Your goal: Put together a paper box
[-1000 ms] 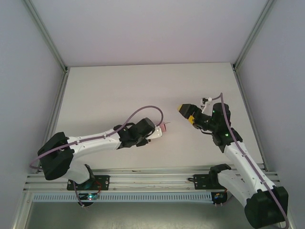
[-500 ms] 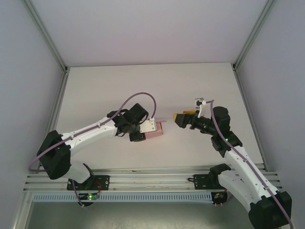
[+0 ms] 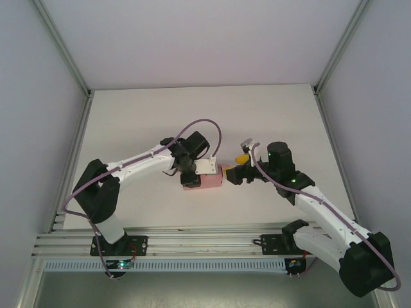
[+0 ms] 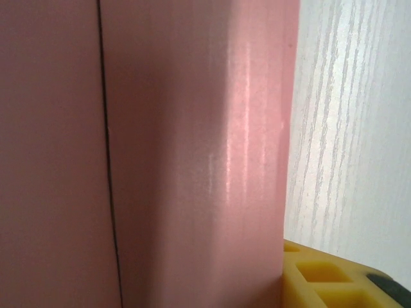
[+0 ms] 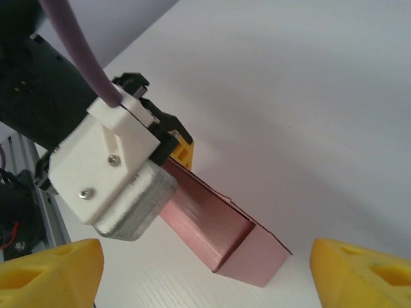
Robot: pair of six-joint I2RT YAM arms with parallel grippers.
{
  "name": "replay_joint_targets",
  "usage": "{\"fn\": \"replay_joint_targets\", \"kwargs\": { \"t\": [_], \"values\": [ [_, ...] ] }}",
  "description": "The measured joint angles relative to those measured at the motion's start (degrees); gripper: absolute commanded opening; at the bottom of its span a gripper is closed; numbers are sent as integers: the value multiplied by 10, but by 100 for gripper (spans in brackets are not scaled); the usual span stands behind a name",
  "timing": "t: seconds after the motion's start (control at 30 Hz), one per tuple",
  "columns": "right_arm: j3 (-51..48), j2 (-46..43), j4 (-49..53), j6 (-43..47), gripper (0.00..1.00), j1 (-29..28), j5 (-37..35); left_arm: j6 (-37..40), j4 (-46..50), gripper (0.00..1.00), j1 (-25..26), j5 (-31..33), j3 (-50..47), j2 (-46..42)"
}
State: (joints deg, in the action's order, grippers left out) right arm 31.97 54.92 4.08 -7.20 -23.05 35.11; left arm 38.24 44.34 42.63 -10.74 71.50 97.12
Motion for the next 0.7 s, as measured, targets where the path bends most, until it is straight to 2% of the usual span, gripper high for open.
{"fn": "replay_joint_targets", "kwargs": {
  "t": [0.13,0.23,0.37,0.7],
  "values": [
    [8,23,10,30,78,0,-12,7,0,47,0,0,0,0],
    [25,50,13,56,67,0,-13,8,0,47,0,-2,0,0],
    [55,97,23,73,57,0,-12,9,0,47,0,-2,0,0],
    [60,113,31,92,56,-5,-3,9,0,48,0,-2,1,3]
  ]
}}
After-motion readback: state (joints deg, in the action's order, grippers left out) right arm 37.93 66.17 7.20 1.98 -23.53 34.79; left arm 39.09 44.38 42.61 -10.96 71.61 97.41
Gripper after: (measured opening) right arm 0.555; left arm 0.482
